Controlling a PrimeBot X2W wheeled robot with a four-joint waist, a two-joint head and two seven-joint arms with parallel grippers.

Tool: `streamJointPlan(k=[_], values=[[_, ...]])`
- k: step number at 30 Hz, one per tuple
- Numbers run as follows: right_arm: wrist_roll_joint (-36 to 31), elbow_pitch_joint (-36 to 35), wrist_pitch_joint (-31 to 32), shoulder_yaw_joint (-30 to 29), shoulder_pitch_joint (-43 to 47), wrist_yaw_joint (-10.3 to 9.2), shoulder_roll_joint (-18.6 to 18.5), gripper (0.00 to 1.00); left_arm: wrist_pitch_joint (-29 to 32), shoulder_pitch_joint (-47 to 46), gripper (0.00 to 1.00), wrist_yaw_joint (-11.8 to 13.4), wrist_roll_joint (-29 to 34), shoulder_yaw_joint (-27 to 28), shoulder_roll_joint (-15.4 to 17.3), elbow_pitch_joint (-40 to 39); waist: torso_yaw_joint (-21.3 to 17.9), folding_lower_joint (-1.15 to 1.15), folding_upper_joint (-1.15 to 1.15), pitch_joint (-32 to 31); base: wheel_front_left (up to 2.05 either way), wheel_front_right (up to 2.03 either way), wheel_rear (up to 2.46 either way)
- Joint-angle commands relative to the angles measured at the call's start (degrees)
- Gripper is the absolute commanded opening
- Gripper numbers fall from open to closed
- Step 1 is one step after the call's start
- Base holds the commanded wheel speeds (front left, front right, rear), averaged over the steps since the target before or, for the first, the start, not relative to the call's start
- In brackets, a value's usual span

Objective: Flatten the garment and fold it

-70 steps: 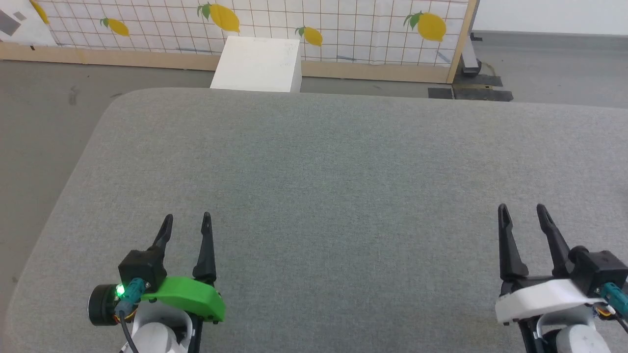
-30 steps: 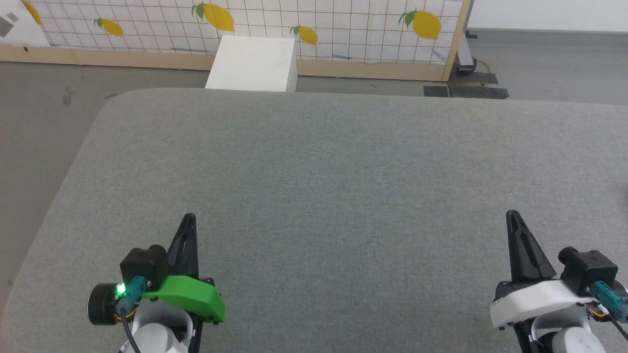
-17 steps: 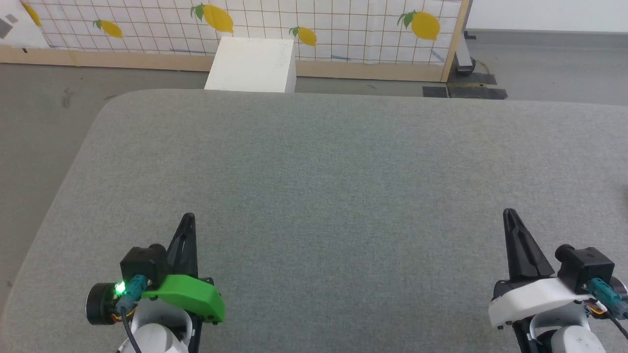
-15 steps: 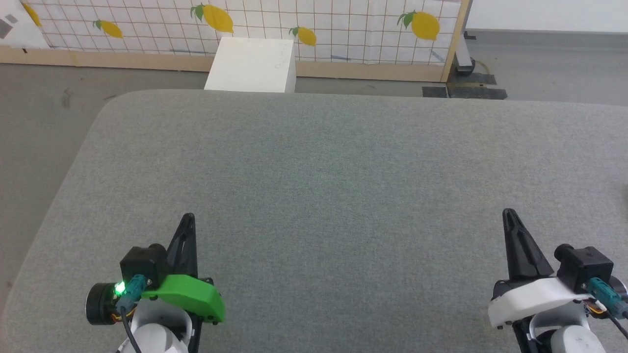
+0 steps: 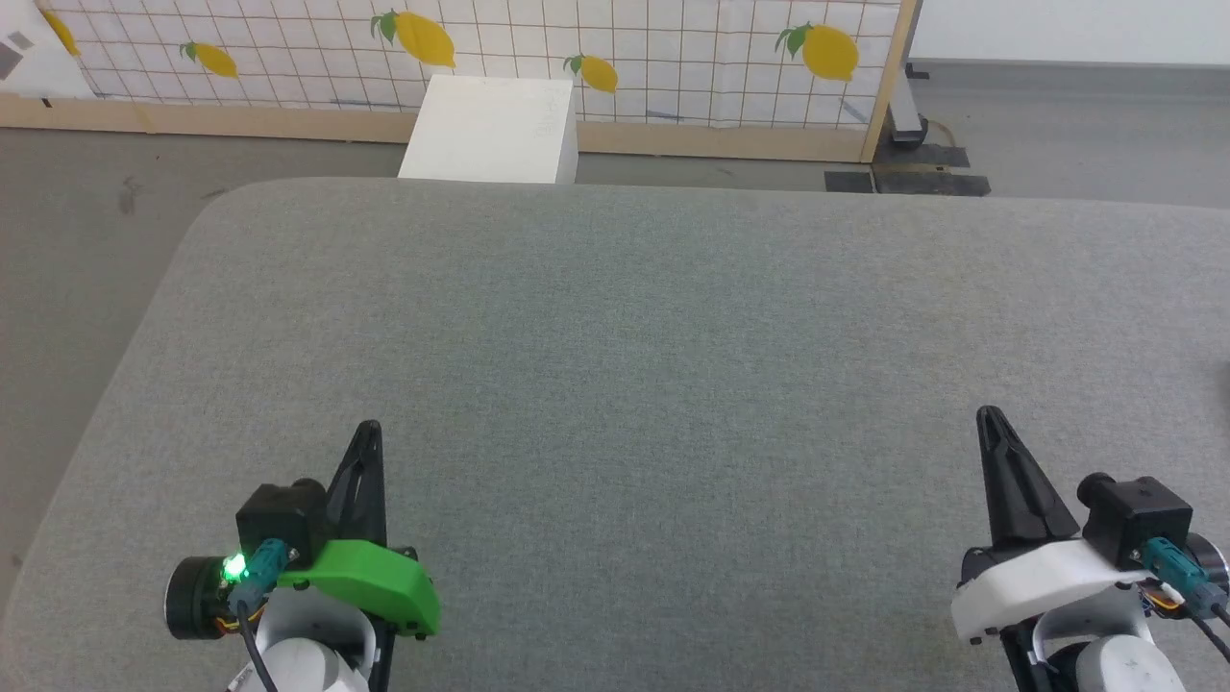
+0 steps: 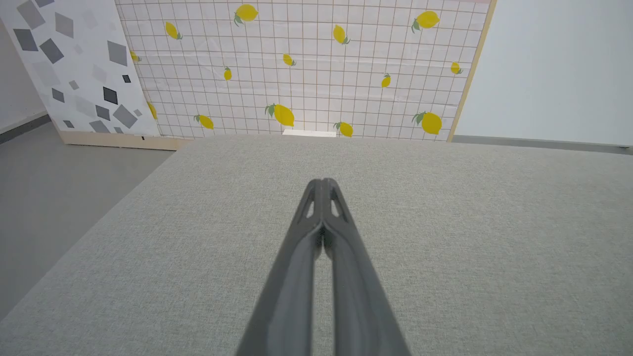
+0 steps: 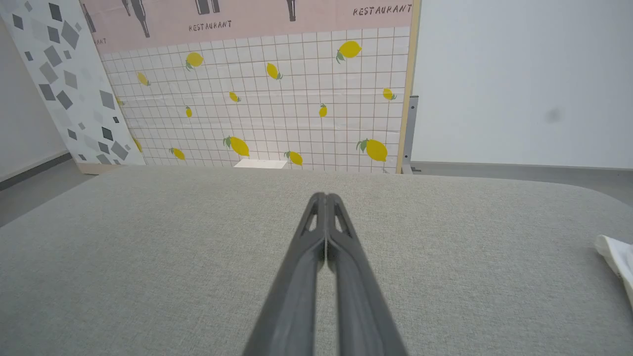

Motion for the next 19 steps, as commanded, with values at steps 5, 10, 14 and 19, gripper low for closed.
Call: streamJointPlan(k=[5,10,14,19], values=[[-1.1,-0.9,0.8,0.4,0.9,-0.04,0.0,0.0,0.8,1.2,0.0,0.5,1.5,0.4,-0.5,-1.0,-0.1,0.0,0.0,-0.1,0.0,0.0,0.0],[-1.5,-1.3,1.4,0.6,1.0,-0.04,0.0,0.0,1.4,1.4,0.0,0.5,1.9,0.5,-0.6,-1.6,-0.1,0.0,0.0,-0.1,0.0,0.0,0.0],[-1.7,-1.7,1.9,0.8,1.1,-0.05,0.0,0.0,1.9,1.6,0.0,0.6,2.3,0.7,-0.7,-2.1,-0.2,0.0,0.0,-0.2,0.0,0.0,0.0],[-2.1,-2.1,2.5,1.0,1.2,-0.05,0.0,0.0,2.4,1.9,0.0,0.7,2.8,0.8,-0.8,-2.7,-0.2,0.0,0.0,-0.2,0.0,0.0,0.0]])
